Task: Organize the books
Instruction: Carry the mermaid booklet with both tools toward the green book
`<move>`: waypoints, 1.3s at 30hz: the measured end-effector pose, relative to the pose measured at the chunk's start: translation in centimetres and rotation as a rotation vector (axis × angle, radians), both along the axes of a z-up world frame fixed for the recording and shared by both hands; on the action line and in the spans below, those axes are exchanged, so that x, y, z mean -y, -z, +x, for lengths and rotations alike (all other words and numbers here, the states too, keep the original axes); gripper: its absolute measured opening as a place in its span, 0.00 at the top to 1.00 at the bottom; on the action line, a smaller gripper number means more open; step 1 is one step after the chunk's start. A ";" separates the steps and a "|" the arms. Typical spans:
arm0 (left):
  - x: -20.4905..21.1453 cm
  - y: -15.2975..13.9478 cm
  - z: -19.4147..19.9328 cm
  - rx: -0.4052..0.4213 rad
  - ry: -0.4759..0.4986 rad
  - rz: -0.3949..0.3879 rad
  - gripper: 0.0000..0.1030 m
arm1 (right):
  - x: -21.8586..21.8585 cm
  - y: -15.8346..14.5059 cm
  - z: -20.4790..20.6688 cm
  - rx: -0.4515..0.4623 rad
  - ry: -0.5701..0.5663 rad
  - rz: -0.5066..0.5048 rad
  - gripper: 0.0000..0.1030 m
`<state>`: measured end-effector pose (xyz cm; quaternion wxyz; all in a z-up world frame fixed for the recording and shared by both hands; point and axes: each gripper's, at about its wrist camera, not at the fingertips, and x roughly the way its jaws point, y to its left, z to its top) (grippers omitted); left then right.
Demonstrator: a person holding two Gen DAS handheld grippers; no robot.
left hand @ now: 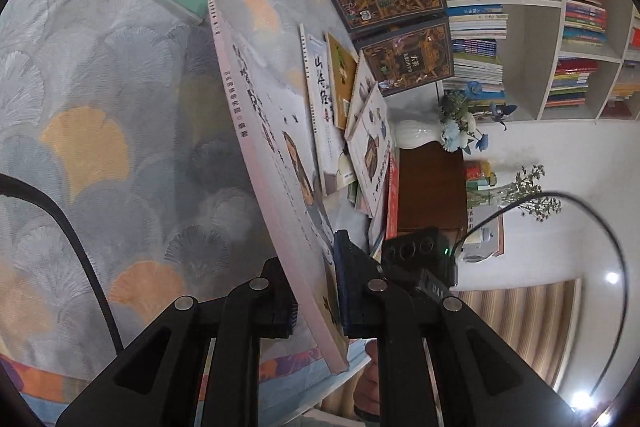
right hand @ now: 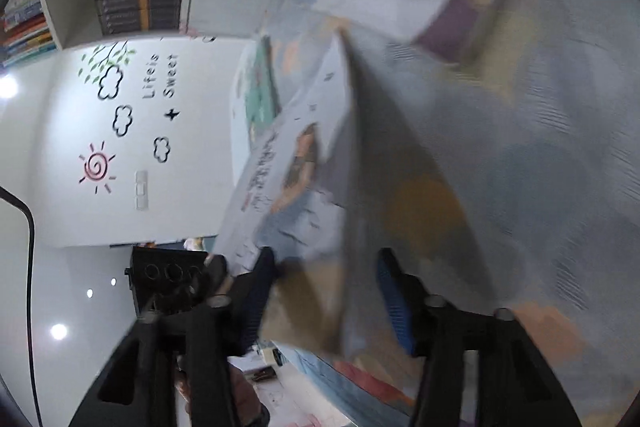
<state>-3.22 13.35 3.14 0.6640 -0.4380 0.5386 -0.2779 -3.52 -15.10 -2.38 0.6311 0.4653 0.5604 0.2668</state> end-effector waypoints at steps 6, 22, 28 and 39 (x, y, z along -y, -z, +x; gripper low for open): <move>-0.4 -1.1 -0.3 0.064 0.010 0.261 0.88 | -3.7 -4.7 -0.1 0.193 -0.111 -0.302 0.76; -3.8 -7.4 2.5 0.301 -0.002 0.335 0.88 | -11.0 -14.9 1.3 0.602 -0.351 -0.654 0.75; -7.7 -5.5 8.0 0.284 -0.098 0.394 0.88 | -15.6 -13.1 8.4 0.617 -0.391 -0.638 0.75; -12.6 -0.6 15.2 0.172 -0.184 0.489 0.81 | -21.6 -7.9 17.3 0.528 -0.424 -0.595 0.75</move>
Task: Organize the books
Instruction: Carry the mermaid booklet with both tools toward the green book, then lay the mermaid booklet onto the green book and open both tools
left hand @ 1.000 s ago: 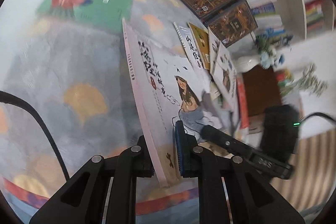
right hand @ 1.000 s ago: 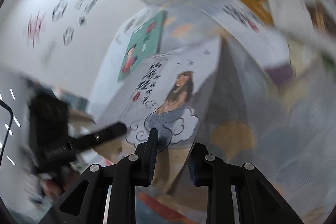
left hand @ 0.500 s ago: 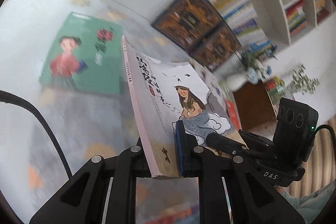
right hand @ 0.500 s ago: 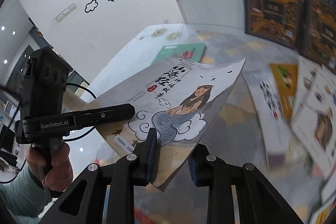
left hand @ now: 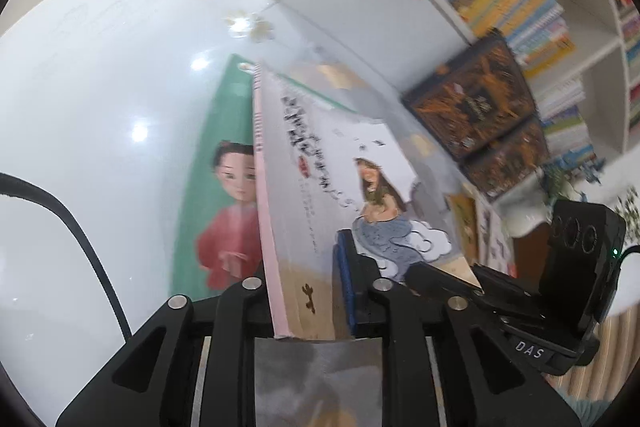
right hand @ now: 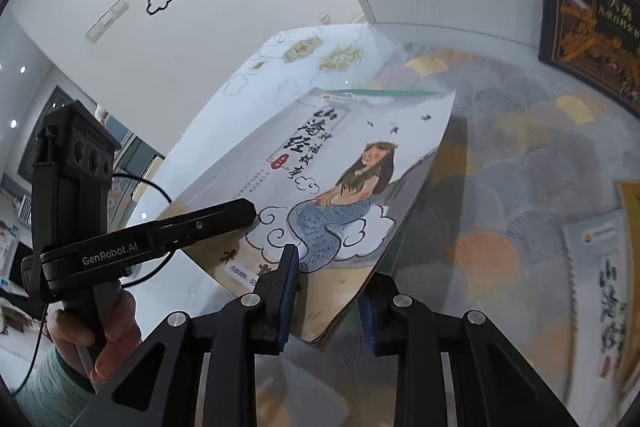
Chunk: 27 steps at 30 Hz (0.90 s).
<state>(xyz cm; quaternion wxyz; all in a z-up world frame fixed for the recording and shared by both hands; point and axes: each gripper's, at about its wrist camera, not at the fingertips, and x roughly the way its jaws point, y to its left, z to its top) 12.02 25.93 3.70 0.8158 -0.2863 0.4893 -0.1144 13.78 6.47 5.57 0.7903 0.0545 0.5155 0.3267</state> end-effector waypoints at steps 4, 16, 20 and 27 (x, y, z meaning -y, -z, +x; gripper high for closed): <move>-1.4 1.8 -0.6 -0.050 -0.040 0.005 0.80 | -0.4 1.7 0.6 -0.038 0.013 -0.015 0.74; -2.6 3.0 -2.4 -0.091 -0.125 0.074 0.79 | -2.5 3.3 0.8 -0.059 -0.049 -0.103 0.72; -4.0 3.0 -2.7 -0.106 -0.194 0.057 0.79 | -2.4 3.5 0.4 -0.067 -0.042 -0.109 0.69; -3.9 -0.1 -4.7 -0.049 -0.205 0.162 0.79 | 0.2 3.5 -1.5 -0.132 -0.022 -0.089 0.64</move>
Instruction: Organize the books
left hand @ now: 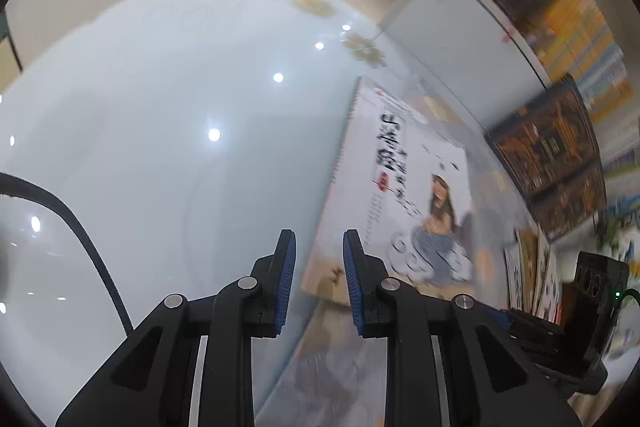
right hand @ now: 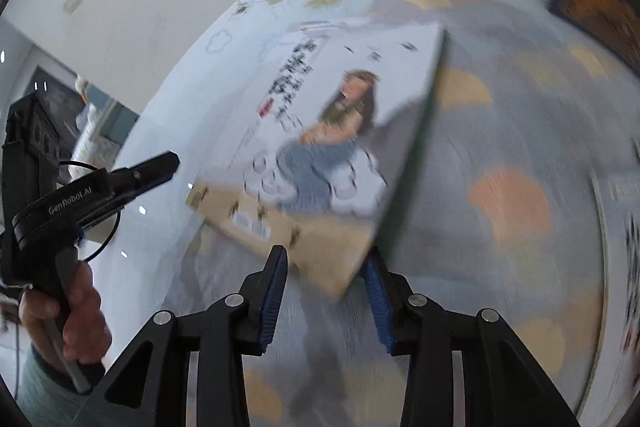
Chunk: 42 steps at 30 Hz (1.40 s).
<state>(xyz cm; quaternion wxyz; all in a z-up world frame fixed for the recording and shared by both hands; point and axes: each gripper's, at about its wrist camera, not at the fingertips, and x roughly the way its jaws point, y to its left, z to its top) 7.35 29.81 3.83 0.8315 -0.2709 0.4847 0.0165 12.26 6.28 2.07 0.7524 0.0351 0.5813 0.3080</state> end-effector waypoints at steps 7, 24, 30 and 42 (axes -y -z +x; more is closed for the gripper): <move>8.4 -3.0 -0.9 0.038 0.260 -0.051 0.68 | 9.9 -0.4 -7.6 -0.044 0.167 0.022 0.63; 40.2 -6.6 2.7 0.122 0.806 0.047 0.37 | 38.3 -5.6 -13.0 0.131 0.763 0.022 0.49; 44.6 -4.0 6.9 0.063 0.786 0.072 0.40 | 42.2 -3.6 -9.1 0.101 0.772 -0.009 0.60; 47.4 -1.1 9.3 0.004 0.778 0.055 0.40 | 44.0 0.6 -5.2 0.008 0.707 -0.005 0.64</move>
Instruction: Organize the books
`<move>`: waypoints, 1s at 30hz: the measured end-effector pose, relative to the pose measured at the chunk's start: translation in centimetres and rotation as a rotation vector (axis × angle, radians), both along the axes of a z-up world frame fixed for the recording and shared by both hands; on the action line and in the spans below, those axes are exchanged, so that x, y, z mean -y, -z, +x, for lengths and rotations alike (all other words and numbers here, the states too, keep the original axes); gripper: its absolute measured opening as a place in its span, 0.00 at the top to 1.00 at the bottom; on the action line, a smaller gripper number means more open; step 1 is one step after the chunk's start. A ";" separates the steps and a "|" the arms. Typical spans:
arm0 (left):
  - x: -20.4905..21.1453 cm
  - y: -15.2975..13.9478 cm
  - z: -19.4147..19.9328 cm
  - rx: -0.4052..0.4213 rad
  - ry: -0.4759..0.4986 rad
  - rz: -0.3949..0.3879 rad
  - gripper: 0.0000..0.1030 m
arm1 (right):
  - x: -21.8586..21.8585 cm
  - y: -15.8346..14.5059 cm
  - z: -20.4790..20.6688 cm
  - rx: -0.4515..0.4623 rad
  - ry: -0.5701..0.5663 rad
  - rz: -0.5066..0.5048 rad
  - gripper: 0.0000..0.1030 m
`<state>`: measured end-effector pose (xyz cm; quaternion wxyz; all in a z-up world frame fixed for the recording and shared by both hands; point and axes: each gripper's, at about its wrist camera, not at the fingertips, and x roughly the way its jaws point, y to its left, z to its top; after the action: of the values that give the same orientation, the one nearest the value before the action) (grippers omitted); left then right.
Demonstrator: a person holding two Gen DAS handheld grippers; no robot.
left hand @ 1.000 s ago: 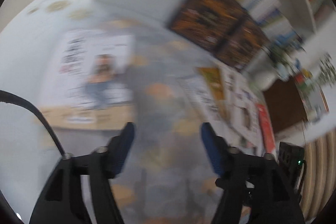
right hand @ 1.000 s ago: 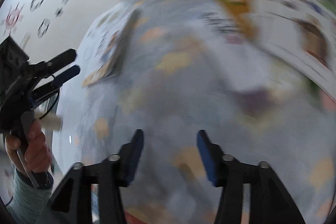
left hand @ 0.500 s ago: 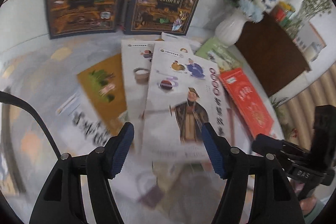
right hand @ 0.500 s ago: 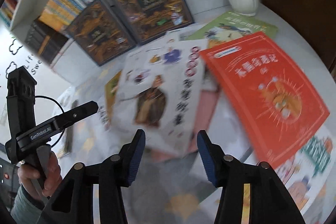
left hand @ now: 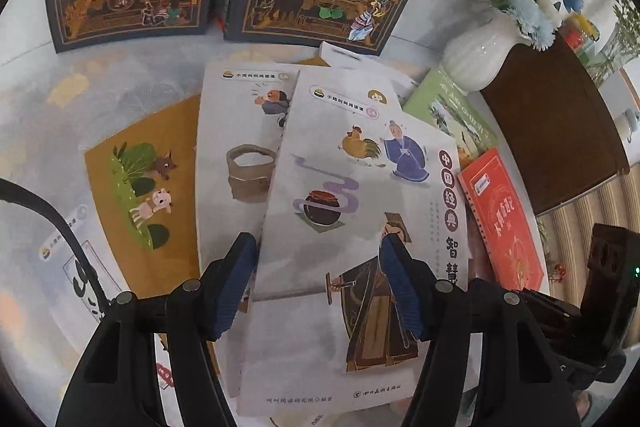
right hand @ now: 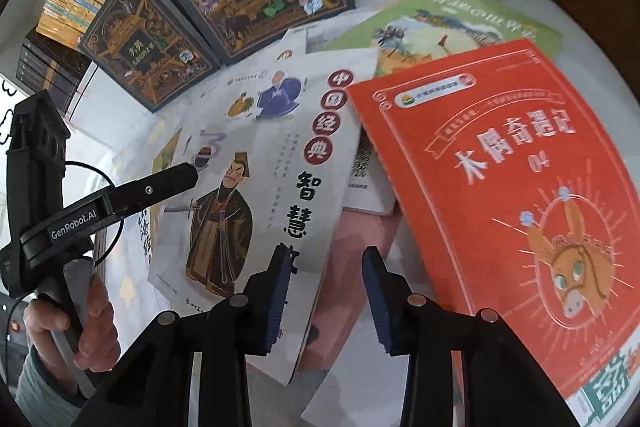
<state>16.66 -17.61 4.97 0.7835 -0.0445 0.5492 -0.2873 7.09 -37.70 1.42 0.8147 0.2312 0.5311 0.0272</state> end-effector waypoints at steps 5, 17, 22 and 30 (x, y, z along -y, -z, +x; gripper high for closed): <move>-0.4 -0.1 -0.3 -0.039 -0.010 -0.043 0.40 | -1.1 -0.3 0.5 0.002 -0.063 -0.025 0.63; -10.7 -0.3 -12.3 -0.096 -0.244 -0.064 0.40 | -11.1 -1.6 -5.9 -0.026 -0.333 -0.060 0.61; -16.7 1.0 -17.2 -0.158 -0.375 -0.052 0.40 | -16.9 -0.6 -8.8 -0.067 -0.427 -0.034 0.61; -22.4 2.2 -20.8 -0.222 -0.446 -0.113 0.40 | -21.2 0.8 -10.6 -0.115 -0.458 -0.023 0.62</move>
<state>-4.15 4.75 2.76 0.7586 -0.2398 0.5916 -0.1309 -3.50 -16.45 0.66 0.7583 0.0966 0.6154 0.1921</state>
